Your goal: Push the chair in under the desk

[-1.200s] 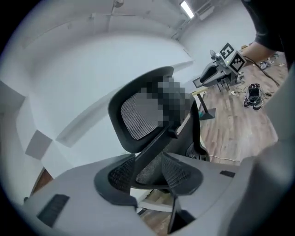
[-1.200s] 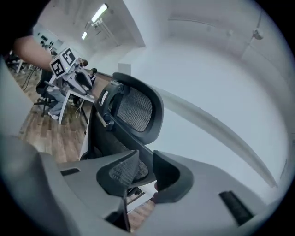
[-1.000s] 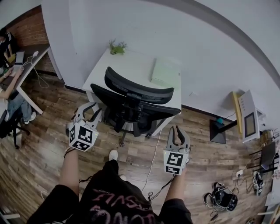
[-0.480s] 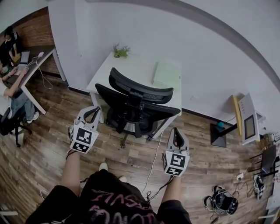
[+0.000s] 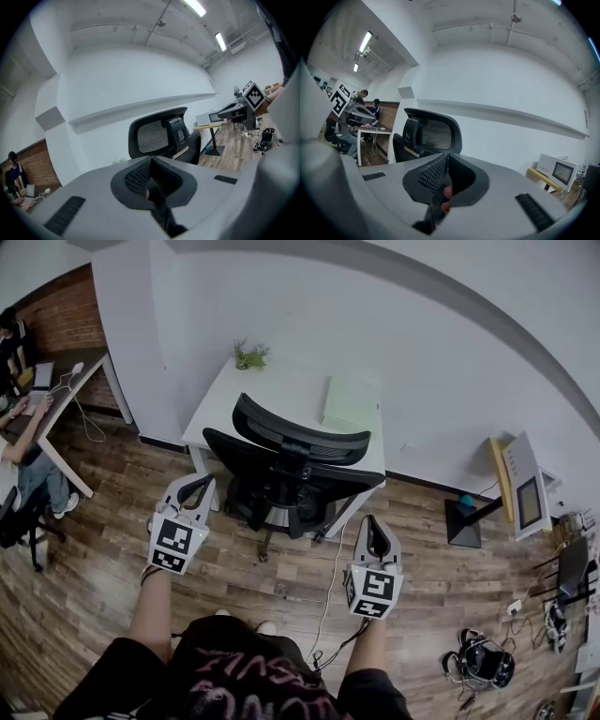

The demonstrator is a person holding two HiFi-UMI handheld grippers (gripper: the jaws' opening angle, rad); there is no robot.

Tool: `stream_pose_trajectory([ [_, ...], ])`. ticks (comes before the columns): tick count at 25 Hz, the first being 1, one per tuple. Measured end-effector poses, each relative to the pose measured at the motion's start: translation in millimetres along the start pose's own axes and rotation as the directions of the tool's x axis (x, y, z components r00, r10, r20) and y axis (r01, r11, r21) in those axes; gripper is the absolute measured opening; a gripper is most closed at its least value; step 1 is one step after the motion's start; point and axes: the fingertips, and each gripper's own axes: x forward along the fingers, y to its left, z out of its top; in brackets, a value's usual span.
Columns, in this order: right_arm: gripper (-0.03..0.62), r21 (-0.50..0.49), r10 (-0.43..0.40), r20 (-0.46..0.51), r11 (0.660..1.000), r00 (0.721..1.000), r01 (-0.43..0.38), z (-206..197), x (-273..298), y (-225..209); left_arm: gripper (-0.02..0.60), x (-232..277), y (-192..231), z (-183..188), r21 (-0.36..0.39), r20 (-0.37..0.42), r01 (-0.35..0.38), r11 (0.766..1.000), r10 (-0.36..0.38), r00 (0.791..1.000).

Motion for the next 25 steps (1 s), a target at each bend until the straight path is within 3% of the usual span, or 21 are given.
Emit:
stream_pose_trajectory([
  [11,0.026,-0.019,-0.046,-0.006,0.999,0.999,0.046,14.8,-6.8,21.8,0.012,-6.2,28.0,4.2,-0.097,0.058,0.008,0.995,-0.003,0.998],
  [15,0.026,0.039,-0.056,0.002,0.998,0.998,0.056,14.3,-6.7,22.7,0.012,-9.5,32.5,1.8,-0.127,0.061,0.019,0.992,-0.011,0.998],
  [25,0.026,-0.002,-0.057,-0.039,0.998,0.998,0.057,9.8,-4.9,31.7,0.014,-19.5,43.0,-3.5,-0.170,0.065,0.018,0.985,-0.007,0.998],
])
